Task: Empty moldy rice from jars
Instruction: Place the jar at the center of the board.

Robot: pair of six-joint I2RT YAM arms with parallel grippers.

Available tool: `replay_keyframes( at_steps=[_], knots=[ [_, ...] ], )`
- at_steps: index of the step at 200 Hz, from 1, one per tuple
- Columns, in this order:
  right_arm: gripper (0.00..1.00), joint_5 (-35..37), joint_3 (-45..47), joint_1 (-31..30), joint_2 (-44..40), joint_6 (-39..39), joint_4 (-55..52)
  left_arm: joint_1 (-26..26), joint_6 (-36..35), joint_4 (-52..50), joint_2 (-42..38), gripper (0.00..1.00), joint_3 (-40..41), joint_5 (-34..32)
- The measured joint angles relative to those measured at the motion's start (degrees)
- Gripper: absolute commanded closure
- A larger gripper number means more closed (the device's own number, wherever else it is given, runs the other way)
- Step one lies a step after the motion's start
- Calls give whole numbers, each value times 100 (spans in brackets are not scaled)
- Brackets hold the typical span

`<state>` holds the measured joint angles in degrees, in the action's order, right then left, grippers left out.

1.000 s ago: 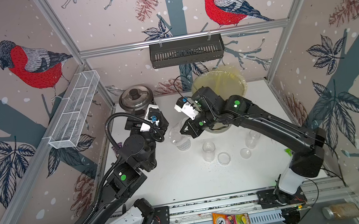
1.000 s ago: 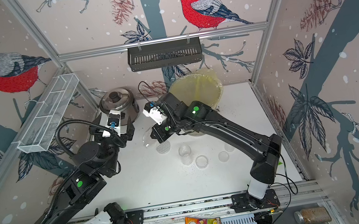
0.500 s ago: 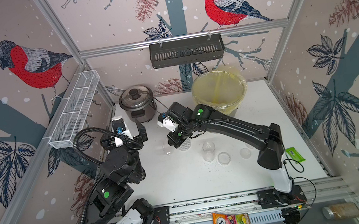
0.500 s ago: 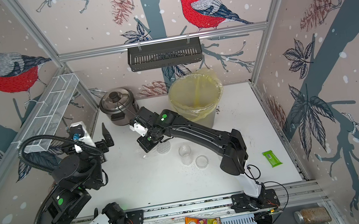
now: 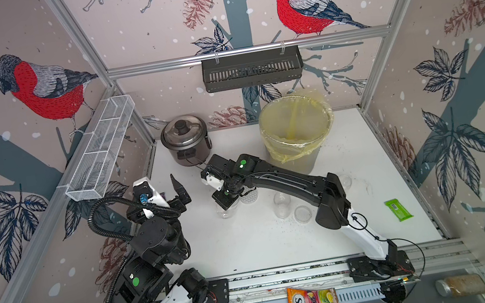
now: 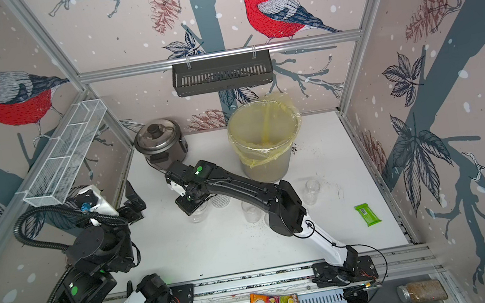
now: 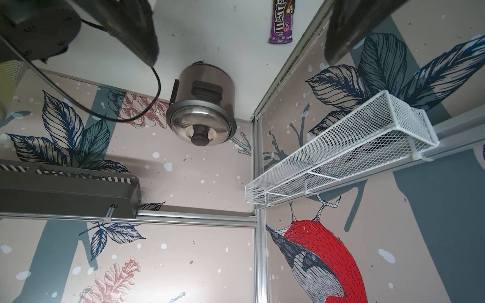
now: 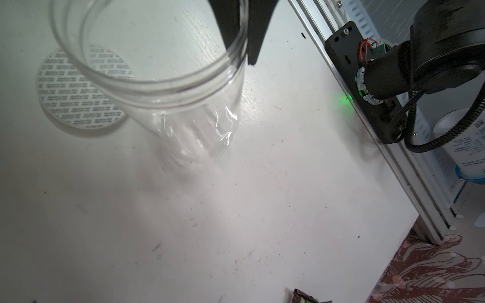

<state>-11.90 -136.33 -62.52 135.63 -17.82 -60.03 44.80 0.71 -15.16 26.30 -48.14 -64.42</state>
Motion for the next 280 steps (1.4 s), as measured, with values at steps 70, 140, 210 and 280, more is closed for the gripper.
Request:
replay_keyframes(
  at_steps=[70,140,210,280],
  knots=[
    [78,354,-68,-44,216,-7,-96,0,273,-96,-68,2,208,149],
    [50,398,-258,-55,256,-7,-164,0,282,-52,26,2,273,166],
    [1,398,-424,-166,-306,-162,-264,0,238,-48,-28,2,227,166],
    [0,1578,105,-50,-1805,-308,-330,0,380,-20,308,2,-166,625]
  ],
)
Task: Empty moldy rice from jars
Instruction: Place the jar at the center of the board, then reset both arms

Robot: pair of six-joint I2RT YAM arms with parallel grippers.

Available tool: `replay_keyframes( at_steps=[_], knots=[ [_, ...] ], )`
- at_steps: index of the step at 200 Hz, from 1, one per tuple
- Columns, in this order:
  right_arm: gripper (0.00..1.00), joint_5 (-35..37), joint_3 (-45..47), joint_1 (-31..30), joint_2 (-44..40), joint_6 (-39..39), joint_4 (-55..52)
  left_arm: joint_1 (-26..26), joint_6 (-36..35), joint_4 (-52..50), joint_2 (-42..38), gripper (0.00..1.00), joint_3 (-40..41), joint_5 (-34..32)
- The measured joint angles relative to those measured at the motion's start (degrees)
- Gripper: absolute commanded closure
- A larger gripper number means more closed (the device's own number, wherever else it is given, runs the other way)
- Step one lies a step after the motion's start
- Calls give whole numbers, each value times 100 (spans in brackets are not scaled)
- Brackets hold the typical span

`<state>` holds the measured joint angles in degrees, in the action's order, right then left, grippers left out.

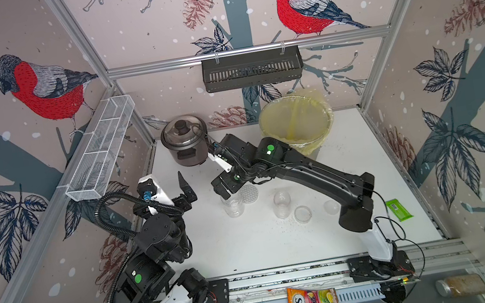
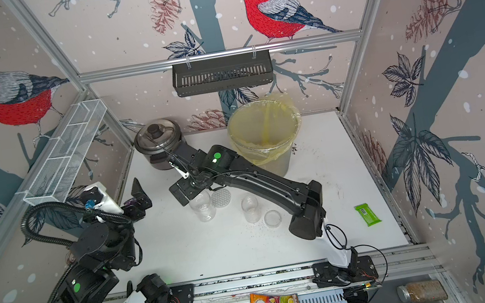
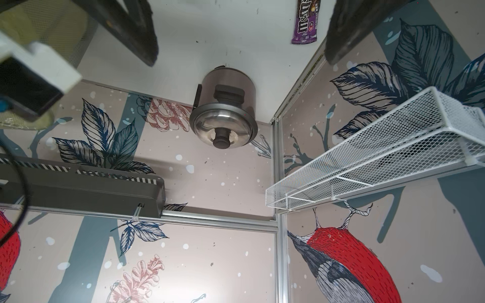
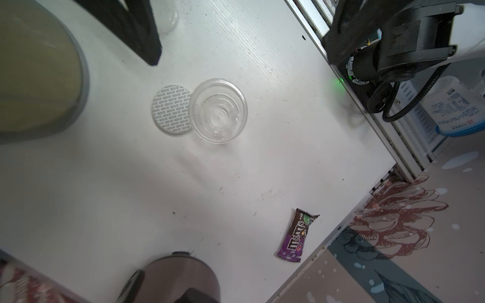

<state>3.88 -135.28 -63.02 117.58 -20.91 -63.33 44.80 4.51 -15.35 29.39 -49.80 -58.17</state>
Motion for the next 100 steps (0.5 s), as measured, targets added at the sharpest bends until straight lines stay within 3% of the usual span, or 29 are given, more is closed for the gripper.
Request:
replay_keyframes(
  at_steps=[48,100],
  knots=[
    [0,1283,2328,787,-2153,-219,852,0,122,166,605,3,-11,629],
    [1,1759,5893,2830,-5510,-289,2903,-35,-210,1172,407,3,684,793]
  ],
)
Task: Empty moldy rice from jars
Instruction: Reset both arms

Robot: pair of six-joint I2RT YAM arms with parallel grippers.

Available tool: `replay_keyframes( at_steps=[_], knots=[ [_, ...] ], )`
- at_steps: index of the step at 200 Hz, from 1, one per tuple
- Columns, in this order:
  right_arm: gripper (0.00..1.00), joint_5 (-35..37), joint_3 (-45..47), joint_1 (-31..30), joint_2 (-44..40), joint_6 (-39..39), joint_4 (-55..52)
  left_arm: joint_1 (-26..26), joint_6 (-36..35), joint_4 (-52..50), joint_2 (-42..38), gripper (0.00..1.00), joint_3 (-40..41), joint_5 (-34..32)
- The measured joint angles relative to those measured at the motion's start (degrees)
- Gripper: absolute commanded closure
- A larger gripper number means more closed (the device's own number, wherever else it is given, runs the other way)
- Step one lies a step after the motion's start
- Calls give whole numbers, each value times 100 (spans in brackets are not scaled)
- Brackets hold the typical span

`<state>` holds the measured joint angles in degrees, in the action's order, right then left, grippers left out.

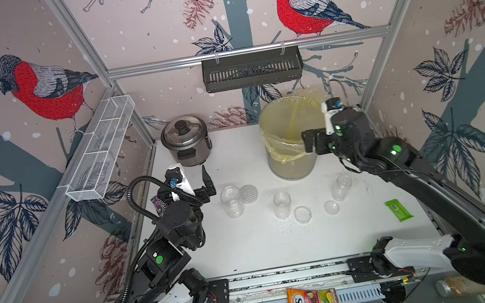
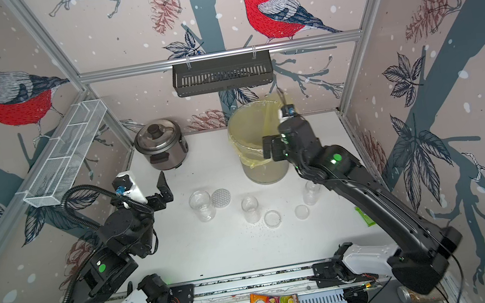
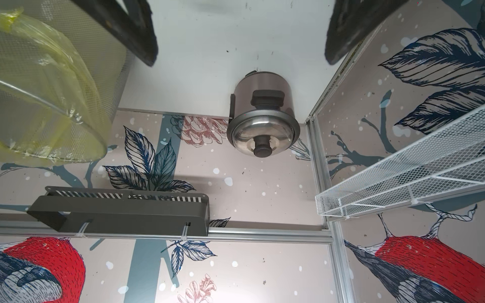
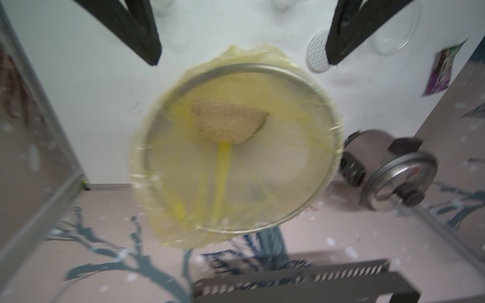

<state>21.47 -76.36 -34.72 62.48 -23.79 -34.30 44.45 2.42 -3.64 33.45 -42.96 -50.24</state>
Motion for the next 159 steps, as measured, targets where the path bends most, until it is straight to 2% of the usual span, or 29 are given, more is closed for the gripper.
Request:
replay_keyframes(
  at_steps=[15,34,51,72,99,125,159],
  knots=[
    [0,446,824,490,-590,114,566,-87,-278,420,-129,3,343,-76],
    [0,879,1569,1198,-765,197,1174,-402,-417,811,-116,4,662,-55],
    [0,1110,2343,1703,-942,302,1718,-916,-378,1078,136,4,857,-7],
    [1,1209,3418,2457,-1252,352,2905,-1692,-221,1427,710,4,1172,203],
    [0,970,4468,3576,-1250,299,4120,-2616,44,2013,1182,4,1836,619],
    [0,739,4955,3869,-949,358,5101,-2920,114,2710,1414,4,2177,879],
    [0,590,5523,3976,-404,767,6387,-3088,4,3768,2341,4,2492,1082]
  ],
)
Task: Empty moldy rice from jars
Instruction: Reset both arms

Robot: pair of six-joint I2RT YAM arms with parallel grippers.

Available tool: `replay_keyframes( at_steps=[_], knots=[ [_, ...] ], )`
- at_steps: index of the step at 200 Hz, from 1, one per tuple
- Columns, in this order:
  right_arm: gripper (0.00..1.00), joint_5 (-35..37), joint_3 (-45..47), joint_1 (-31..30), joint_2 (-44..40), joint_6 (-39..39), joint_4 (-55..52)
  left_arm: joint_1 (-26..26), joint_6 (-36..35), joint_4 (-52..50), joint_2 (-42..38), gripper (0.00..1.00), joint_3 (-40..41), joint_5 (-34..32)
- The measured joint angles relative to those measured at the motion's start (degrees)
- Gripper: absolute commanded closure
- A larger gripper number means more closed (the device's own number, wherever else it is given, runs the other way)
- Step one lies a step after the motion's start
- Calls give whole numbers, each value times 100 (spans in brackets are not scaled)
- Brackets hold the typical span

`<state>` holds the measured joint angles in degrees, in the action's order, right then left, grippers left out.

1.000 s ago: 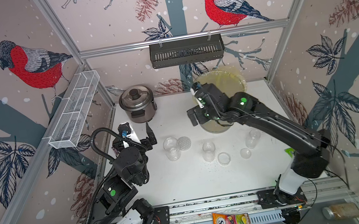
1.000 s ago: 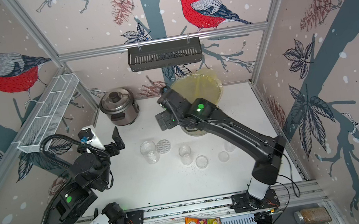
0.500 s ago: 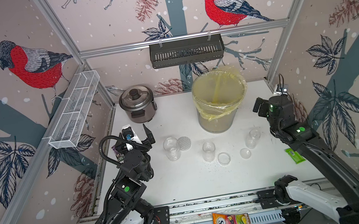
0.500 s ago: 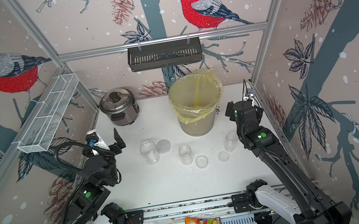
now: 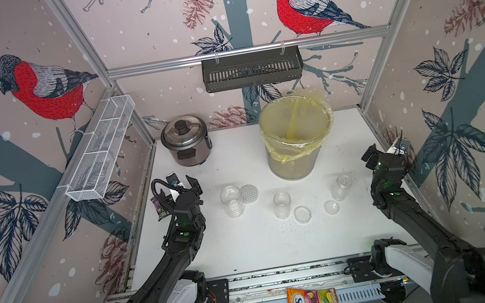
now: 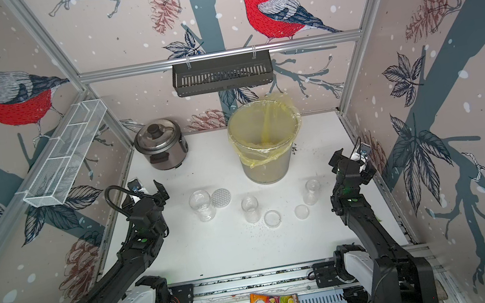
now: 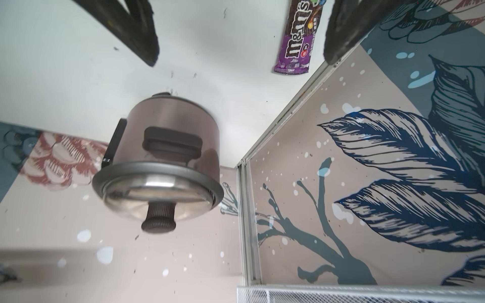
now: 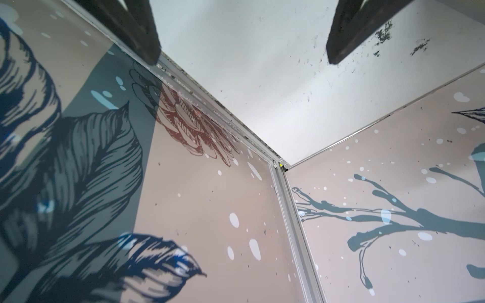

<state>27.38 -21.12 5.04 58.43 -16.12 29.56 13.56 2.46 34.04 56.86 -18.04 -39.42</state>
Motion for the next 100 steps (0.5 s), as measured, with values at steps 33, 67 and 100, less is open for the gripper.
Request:
replay_keyframes(
  at_steps=[33,67,100],
  knots=[
    [0,-334,380,83,378,-7,778,-140,-260,1029,549,4,518,245],
    [0,-732,951,46,684,-20,1762,-507,-236,1978,1143,4,831,758],
    [0,-798,1440,-251,1495,122,2957,-586,-245,2474,1574,4,892,1204]
  ],
)
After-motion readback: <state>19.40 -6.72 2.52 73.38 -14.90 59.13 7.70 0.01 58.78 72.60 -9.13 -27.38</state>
